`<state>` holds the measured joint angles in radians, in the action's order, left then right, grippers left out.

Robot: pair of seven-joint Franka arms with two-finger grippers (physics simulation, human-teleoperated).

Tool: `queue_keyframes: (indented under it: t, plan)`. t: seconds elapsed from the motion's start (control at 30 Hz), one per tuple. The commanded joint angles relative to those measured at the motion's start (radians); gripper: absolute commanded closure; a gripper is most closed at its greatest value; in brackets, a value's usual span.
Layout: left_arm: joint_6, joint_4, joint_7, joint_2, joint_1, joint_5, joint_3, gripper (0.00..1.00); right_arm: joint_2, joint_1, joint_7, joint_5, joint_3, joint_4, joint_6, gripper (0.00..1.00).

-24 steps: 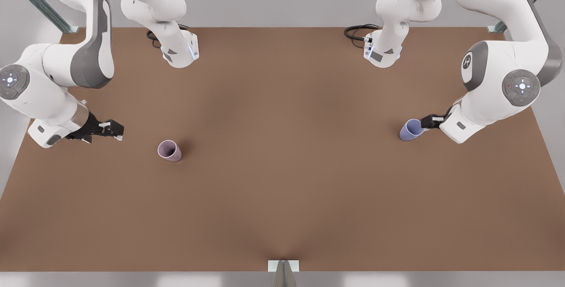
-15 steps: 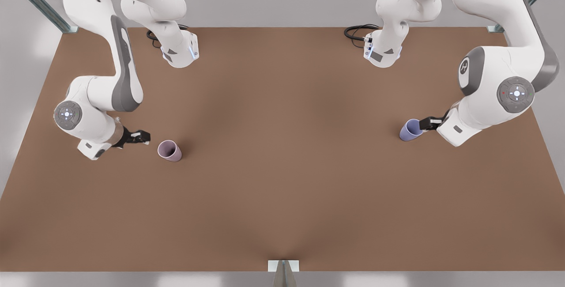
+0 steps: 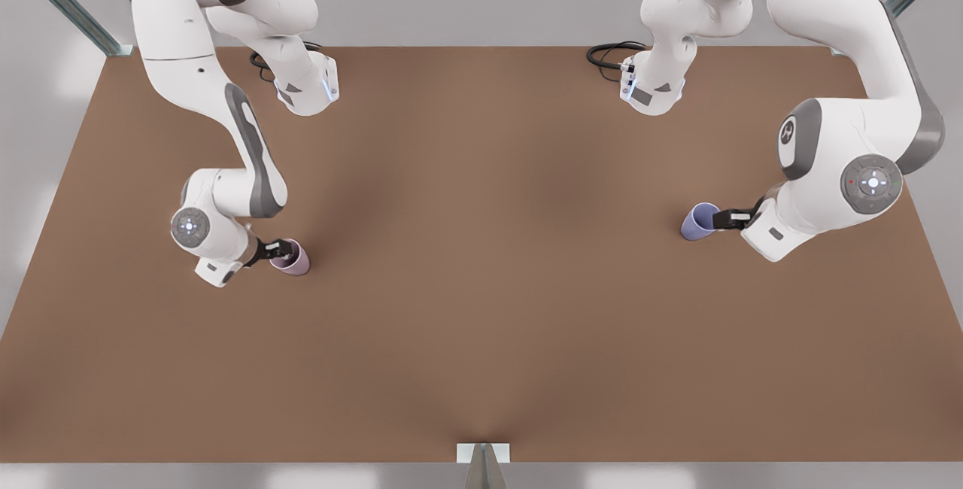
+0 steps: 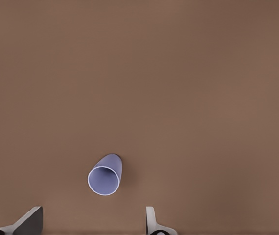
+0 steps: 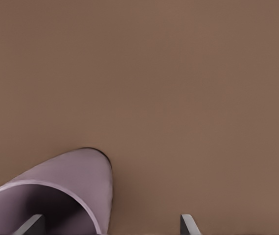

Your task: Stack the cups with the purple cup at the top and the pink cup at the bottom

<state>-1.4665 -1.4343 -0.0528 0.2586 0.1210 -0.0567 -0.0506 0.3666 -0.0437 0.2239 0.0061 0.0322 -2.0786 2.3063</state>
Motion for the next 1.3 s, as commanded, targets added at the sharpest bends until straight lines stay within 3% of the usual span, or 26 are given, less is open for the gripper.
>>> queue_keyframes:
  t: [0.0, 0.07, 0.1, 0.17, 0.2, 0.27, 0.53, 0.67, 1.1, 1.2, 1.27]
  plan:
    - [0.002, 0.000, 0.001, 0.001, 0.000, 0.000, 0.000, 0.00, 0.005, 0.001, 0.002, 0.000, -0.002, 0.000, 0.001, 0.03]
    - [0.000, 0.000, 0.001, 0.002, -0.003, 0.000, 0.000, 0.00, 0.012, 0.005, 0.000, 0.000, -0.002, -0.020, 0.035, 0.16]
    - [0.000, 0.000, 0.001, 0.002, -0.003, 0.000, 0.000, 0.00, 0.014, 0.005, 0.000, 0.000, -0.002, -0.021, 0.033, 0.30]
    - [0.000, 0.000, 0.001, 0.004, -0.004, 0.000, -0.002, 0.00, 0.023, 0.005, -0.002, 0.003, -0.002, -0.028, 0.048, 0.32]
    - [0.000, 0.000, 0.001, 0.004, -0.004, 0.000, -0.002, 0.00, 0.028, 0.004, -0.002, 0.002, -0.002, -0.026, 0.047, 0.50]
    - [0.000, 0.000, 0.001, 0.007, -0.004, 0.000, -0.002, 0.00, 0.031, 0.002, -0.011, 0.003, -0.002, -0.023, 0.044, 0.56]
    - [0.000, 0.002, 0.017, 0.007, -0.004, 0.000, -0.009, 0.00, 0.055, 0.001, -0.011, 0.043, -0.003, -0.018, 0.048, 0.62]
    - [0.003, 0.002, 0.017, 0.007, -0.004, 0.000, -0.009, 0.00, 0.055, -0.001, -0.011, 0.043, -0.003, -0.018, 0.053, 0.79]
    - [0.008, 0.005, 0.033, 0.001, -0.004, 0.000, -0.023, 0.00, 0.011, -0.010, -0.024, 0.043, -0.028, -0.012, 0.018, 0.79]
    - [0.008, 0.005, 0.056, 0.001, -0.004, 0.000, -0.041, 0.00, -0.035, -0.028, -0.199, 0.045, -0.113, -0.003, -0.022, 0.79]
    - [0.008, 0.005, 0.071, 0.001, -0.004, 0.000, -0.046, 0.00, -0.084, -0.117, -0.342, 0.052, -0.121, 0.011, -0.080, 0.79]
